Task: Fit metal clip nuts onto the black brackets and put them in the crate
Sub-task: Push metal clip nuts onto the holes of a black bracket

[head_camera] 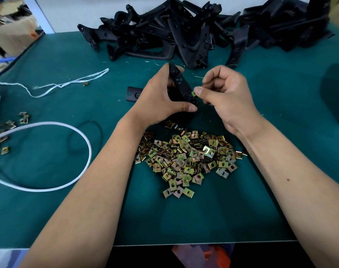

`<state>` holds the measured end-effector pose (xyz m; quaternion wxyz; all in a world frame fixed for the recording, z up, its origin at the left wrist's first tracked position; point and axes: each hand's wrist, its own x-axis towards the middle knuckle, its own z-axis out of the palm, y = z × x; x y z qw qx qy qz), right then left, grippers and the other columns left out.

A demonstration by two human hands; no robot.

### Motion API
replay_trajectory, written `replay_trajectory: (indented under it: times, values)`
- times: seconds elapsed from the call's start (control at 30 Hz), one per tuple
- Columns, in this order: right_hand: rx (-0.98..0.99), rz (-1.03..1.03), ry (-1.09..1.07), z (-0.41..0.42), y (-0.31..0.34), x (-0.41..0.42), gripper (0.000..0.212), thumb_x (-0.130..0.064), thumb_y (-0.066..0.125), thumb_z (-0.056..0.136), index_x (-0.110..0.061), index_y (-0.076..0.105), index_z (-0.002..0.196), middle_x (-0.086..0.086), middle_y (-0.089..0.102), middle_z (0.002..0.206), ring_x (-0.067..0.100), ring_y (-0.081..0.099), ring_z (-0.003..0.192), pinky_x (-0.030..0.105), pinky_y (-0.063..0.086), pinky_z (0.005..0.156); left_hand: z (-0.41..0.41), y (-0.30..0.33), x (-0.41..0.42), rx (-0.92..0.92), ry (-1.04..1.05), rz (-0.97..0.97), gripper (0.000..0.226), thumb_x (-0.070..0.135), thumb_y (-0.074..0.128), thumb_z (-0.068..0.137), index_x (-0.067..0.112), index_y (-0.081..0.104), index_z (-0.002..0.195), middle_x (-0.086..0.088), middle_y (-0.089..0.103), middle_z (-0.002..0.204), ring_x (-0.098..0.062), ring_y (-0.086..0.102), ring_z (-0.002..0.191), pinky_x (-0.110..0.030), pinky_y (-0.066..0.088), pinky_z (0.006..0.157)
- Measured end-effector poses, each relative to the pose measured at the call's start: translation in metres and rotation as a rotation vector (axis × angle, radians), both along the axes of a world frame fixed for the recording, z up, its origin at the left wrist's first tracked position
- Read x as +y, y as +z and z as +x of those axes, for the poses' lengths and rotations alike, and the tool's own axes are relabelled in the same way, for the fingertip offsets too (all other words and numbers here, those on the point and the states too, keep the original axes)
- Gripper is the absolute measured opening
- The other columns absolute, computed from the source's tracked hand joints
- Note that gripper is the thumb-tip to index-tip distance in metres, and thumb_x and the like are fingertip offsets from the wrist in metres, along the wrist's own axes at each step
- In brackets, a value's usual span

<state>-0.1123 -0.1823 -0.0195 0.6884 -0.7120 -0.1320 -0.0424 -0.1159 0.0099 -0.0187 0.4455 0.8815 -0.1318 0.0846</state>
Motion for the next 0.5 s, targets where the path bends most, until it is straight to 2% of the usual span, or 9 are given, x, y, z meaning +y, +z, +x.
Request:
replay_trajectory:
  times: [0.1,0.2,0.3,0.4,0.5]
  values:
    - [-0.005,-0.003,-0.01,0.0,-0.001,0.001,0.027,-0.002,0.079,0.081,-0.021,0.06,0.083,-0.003,0.064,0.069,0.01,0.056,0.067,0.025,0.049,0.066,0.001,-0.001,-0.001,-0.005,0.017,-0.001,0.091,0.04,0.097,0.063,0.02,0.049,0.137,0.019,0.059,0.114,0.005,0.057,0.11,-0.003,0.041,0.089]
    - [-0.013,-0.041,-0.01,-0.002,0.0,0.004,0.028,-0.001,0.079,0.081,-0.022,0.06,0.082,-0.005,0.064,0.07,0.009,0.057,0.067,0.026,0.05,0.067,0.001,-0.002,-0.003,-0.01,0.021,0.012,0.092,0.039,0.097,0.063,0.018,0.048,0.139,0.018,0.057,0.116,0.004,0.056,0.111,0.0,0.038,0.086]
    - [-0.017,-0.076,-0.015,-0.003,0.002,0.007,0.03,0.0,0.079,0.082,-0.023,0.06,0.082,-0.009,0.063,0.068,0.007,0.057,0.068,0.026,0.05,0.067,0.001,-0.001,-0.003,-0.011,0.019,0.022,0.094,0.039,0.097,0.063,0.017,0.047,0.14,0.01,0.059,0.121,-0.006,0.058,0.114,-0.007,0.041,0.092]
    - [-0.048,-0.124,-0.015,-0.004,0.004,0.009,0.029,0.001,0.079,0.082,-0.022,0.06,0.084,-0.011,0.061,0.069,0.005,0.056,0.067,0.021,0.049,0.067,0.0,-0.001,-0.003,-0.013,0.025,0.023,0.096,0.038,0.097,0.062,0.016,0.046,0.141,0.01,0.058,0.122,-0.008,0.058,0.115,-0.018,0.045,0.099]
    - [-0.119,-0.195,-0.038,-0.008,0.006,0.012,0.023,-0.001,0.079,0.082,-0.015,0.062,0.09,-0.008,0.061,0.07,0.0,0.055,0.064,0.015,0.047,0.066,-0.001,-0.003,-0.004,-0.01,0.042,0.003,0.098,0.037,0.097,0.062,0.015,0.045,0.142,0.009,0.058,0.125,-0.008,0.057,0.118,-0.023,0.044,0.104]
